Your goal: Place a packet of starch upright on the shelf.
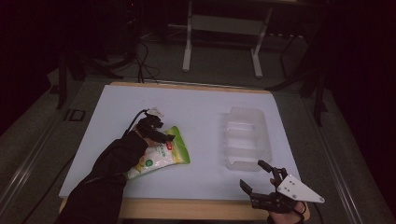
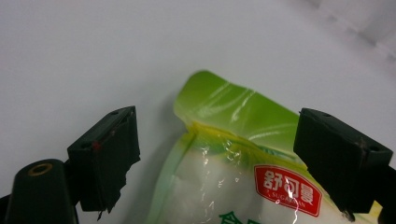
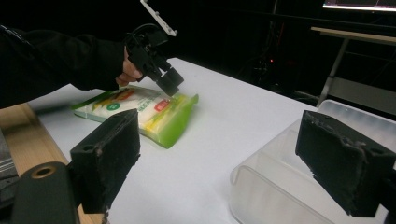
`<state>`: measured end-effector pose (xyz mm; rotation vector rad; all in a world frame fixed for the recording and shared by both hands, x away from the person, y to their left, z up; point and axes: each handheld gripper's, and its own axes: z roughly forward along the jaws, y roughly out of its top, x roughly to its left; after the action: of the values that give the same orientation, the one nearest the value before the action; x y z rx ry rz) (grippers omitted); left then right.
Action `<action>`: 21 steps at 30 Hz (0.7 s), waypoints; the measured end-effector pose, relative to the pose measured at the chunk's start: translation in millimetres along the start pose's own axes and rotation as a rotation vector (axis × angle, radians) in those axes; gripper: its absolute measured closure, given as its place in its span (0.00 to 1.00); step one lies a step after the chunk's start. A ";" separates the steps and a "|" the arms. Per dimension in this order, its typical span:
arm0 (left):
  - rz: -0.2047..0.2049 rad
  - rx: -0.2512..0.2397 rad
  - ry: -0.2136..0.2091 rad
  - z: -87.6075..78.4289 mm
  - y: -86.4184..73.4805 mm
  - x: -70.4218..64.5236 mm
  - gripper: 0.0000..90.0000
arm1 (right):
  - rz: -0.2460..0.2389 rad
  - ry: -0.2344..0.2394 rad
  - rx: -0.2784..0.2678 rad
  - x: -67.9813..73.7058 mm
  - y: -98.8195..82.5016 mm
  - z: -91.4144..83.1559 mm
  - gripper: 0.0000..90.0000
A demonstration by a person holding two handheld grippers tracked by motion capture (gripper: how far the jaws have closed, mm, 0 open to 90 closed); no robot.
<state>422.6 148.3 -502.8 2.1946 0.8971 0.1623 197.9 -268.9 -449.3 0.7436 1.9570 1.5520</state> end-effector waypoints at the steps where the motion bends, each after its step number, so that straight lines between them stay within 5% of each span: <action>1: 0.012 0.023 0.000 2.5 -0.1 0.0 0.16 | 0.000 0.000 0.000 0.0 0.0 0.0 0.15; 5: 0.012 0.086 -0.017 11.4 -2.8 3.3 0.16 | 0.004 0.000 0.000 -1.0 -0.7 0.0 0.15; 9: -0.038 0.107 -0.109 15.7 -6.8 8.4 0.23 | 0.009 0.001 0.002 -1.6 -1.0 0.1 0.15; 14: -0.014 0.156 -0.092 17.4 -6.9 0.7 0.34 | 0.002 0.002 0.008 -0.8 -1.1 0.9 0.15; 21: 0.094 0.227 -0.004 13.5 -2.3 -18.7 0.62 | -0.002 -0.004 0.010 0.0 -0.8 1.6 0.15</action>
<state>412.4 129.2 -511.0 2.4482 0.8447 0.1058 198.9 -268.0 -450.3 0.7478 1.9631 1.5396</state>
